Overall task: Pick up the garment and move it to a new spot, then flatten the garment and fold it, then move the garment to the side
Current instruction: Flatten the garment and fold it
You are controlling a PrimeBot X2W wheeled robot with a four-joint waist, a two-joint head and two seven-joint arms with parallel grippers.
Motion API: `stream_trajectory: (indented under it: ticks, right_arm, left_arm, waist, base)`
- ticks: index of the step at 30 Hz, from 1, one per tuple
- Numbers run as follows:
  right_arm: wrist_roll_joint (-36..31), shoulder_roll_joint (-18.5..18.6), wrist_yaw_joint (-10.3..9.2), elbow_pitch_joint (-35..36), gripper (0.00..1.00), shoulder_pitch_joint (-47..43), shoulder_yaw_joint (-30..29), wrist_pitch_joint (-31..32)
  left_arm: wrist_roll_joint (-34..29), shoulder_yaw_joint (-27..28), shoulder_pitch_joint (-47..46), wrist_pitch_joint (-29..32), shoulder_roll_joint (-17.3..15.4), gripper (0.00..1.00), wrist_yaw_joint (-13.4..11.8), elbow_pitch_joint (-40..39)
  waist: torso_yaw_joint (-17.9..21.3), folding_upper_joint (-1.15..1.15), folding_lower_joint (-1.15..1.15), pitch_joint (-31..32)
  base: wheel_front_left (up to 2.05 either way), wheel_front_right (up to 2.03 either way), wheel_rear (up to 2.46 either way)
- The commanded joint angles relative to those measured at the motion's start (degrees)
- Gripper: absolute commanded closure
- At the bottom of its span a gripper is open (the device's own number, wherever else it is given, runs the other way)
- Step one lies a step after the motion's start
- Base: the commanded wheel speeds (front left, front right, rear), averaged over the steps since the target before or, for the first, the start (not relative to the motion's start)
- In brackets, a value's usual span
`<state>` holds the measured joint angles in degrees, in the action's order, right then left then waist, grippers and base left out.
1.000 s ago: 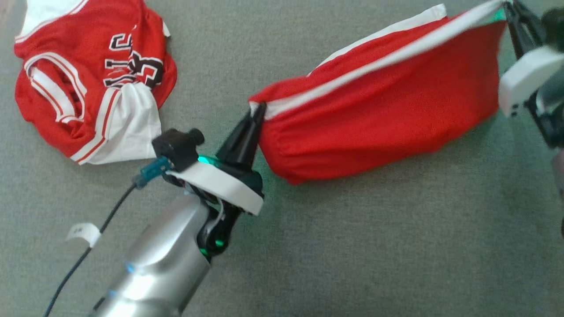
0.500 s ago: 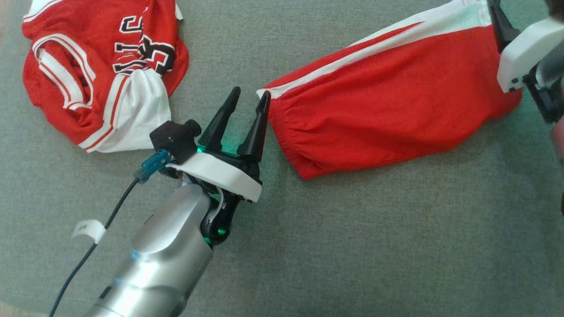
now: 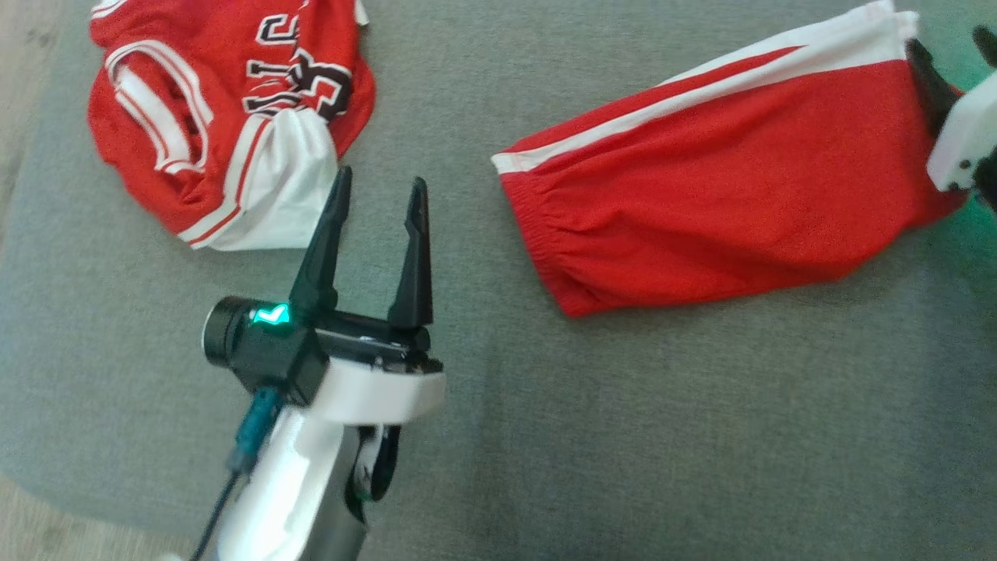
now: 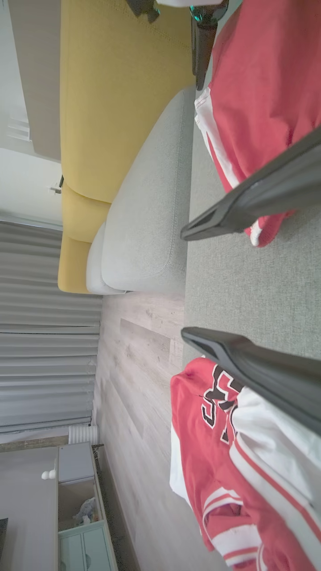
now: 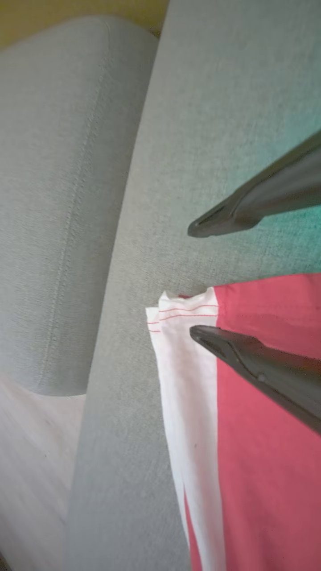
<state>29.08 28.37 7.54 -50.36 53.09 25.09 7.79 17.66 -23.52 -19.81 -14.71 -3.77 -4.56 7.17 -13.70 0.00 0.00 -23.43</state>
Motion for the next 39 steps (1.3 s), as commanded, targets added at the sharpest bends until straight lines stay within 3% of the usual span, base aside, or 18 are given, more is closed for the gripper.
stream_trajectory:
  ticks: [1,4,5,6,7,10,22,31,39]
  right_arm:
    - [2.3,1.7,-0.05,1.2,0.0,-2.2,1.5,2.2]
    - [7.3,2.6,-0.05,2.1,0.0,-3.2,3.4,7.3]
    - [8.6,3.1,-0.05,2.8,0.28,-3.4,4.1,8.6]
    - [9.7,3.6,-0.05,3.6,0.78,-3.5,4.9,9.6]
    - [10.8,4.1,-0.05,4.4,1.0,-3.8,5.7,10.4]
    - [13.3,5.0,-0.05,6.1,1.0,-4.2,7.0,10.7]
    - [16.6,4.5,-0.05,2.9,1.0,-7.0,5.8,1.3]
    - [18.2,8.3,-0.05,3.8,1.0,-10.7,3.7,-2.6]
    - [22.0,4.4,-0.05,13.1,1.0,-10.8,2.2,-2.2]
  left_arm:
    - [-2.5,2.5,0.7,-0.3,0.1,0.0,-0.5,-4.5]
    - [-5.1,2.7,3.6,-0.3,0.5,0.0,-0.8,-7.4]
    - [-5.7,2.7,4.3,-0.3,0.5,0.0,-0.9,-8.0]
    - [-6.2,2.8,5.0,-0.3,0.6,0.0,-0.9,-8.3]
    - [-6.5,2.9,5.6,-0.3,0.7,0.0,-0.9,-8.5]
    - [-7.1,3.7,7.2,-0.3,0.8,0.0,-1.0,-8.4]
    - [-9.0,7.8,11.0,-0.3,0.7,0.0,0.2,-6.8]
    - [-10.2,9.1,12.7,-0.3,0.6,0.0,1.8,-5.9]
    - [-10.3,9.1,13.5,-0.3,0.7,0.0,2.3,-4.8]
  waist:
    - [-1.5,0.0,0.0,-0.8]
    - [-2.4,0.0,0.0,-1.2]
    - [-2.6,0.0,0.0,-1.2]
    - [-2.6,0.0,0.0,-1.1]
    - [-2.6,0.0,0.0,-0.8]
    - [-1.8,0.0,0.0,0.4]
    - [5.5,0.0,0.0,6.7]
    - [11.2,0.0,0.0,9.0]
    - [13.0,0.0,0.0,10.2]
  base:
    - [0.0,0.0,0.0]
    - [0.0,0.0,0.0]
    - [0.0,0.0,0.0]
    - [0.0,0.0,0.0]
    - [0.0,0.0,0.0]
    - [0.0,0.0,0.0]
    - [0.0,0.0,0.0]
    - [0.0,0.0,0.0]
    - [0.0,0.0,0.0]
